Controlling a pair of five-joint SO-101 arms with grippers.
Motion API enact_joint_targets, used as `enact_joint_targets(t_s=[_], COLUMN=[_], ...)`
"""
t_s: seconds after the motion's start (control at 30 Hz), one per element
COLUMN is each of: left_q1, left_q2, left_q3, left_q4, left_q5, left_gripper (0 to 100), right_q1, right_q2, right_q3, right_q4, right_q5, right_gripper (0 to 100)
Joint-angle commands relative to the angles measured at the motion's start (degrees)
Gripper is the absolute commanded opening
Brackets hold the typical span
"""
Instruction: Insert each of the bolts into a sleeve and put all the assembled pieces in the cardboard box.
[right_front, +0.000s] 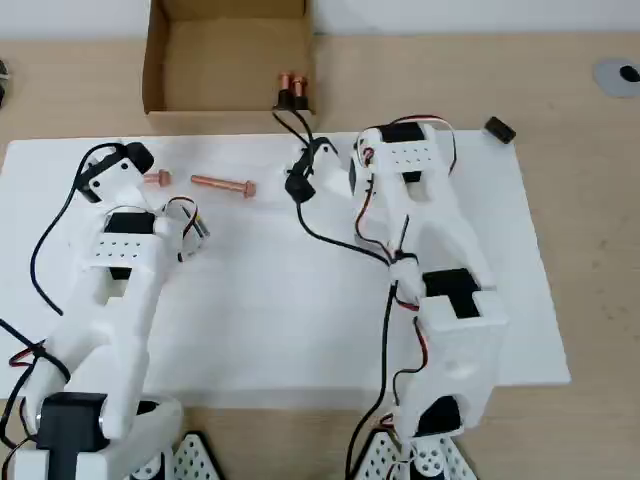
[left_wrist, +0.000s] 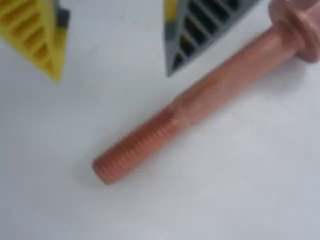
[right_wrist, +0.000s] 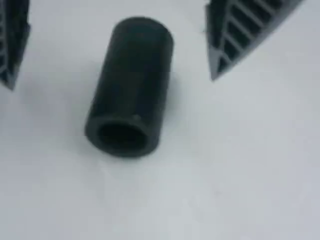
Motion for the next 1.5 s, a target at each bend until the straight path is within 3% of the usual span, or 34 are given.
enact_joint_targets(t_s=[0.0, 0.33, 0.77, 1.47], left_q1=[0.5, 0.5, 0.5, 0.6], left_q2=[-0.3, -0.3, -0.3, -0.3], left_q3=[-0.3, -0.2, -0.2, -0.2], left_q4=[-0.7, -0.7, -0.7, -0.7], left_q5=[-0.5, -0.5, -0.5, -0.5], left_gripper=[15, 15, 15, 15], right_q1=[-0.6, -0.4, -0.3, 0.5], right_q2=[-0.4, 2.9, 2.9, -15.7], right_q3=[-2.1, -0.9, -1.0, -4.2], right_q4=[0.1, 0.0, 0.1, 9.3], right_q5=[0.6, 2.2, 1.8, 1.1], right_gripper=[28.3, 22.8, 1.9, 1.8])
